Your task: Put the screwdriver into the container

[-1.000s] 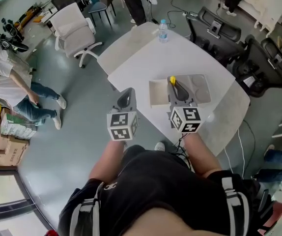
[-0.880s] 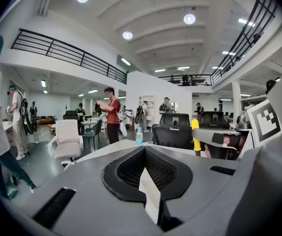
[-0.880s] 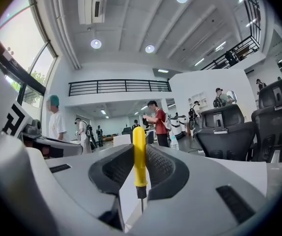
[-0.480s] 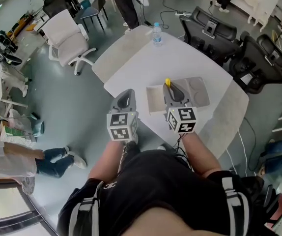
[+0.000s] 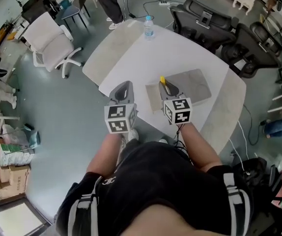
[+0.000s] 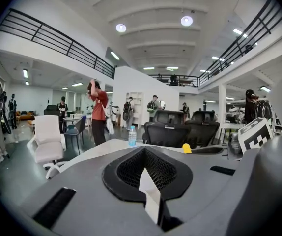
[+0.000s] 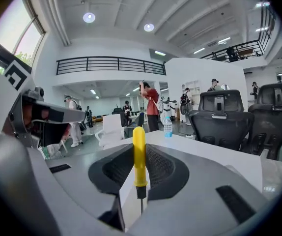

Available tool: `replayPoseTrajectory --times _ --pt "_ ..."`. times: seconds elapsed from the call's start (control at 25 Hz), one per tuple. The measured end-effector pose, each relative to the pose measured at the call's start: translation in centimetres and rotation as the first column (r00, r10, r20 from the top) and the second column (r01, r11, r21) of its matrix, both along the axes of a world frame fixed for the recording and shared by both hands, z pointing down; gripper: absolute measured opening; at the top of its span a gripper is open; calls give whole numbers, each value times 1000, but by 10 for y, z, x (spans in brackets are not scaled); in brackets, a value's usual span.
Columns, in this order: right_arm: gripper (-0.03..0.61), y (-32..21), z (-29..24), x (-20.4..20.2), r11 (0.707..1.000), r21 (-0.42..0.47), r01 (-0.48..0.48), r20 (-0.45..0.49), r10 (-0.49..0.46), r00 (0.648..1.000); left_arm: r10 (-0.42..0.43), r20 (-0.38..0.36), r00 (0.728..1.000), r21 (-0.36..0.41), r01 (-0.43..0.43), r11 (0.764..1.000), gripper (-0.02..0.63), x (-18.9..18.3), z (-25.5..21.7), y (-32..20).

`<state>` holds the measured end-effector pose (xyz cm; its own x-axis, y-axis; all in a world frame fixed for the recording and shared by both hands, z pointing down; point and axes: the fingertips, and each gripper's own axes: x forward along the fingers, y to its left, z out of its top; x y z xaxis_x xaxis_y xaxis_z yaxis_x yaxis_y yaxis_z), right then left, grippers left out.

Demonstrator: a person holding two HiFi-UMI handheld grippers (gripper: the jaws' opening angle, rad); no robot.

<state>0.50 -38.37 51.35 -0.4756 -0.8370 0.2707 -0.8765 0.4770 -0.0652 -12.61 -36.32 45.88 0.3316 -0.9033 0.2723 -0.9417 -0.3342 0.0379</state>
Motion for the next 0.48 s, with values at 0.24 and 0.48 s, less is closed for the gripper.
replayPoseTrajectory --times 0.24,0.48 --pt "71 -11 47 -7 991 -130 -38 -41 33 999 42 -10 999 -26 -42 999 12 -9 12 -17" --pt "71 -16 89 -7 973 -212 -94 -87 77 993 56 -19 998 -51 -57 997 12 -16 22 -22"
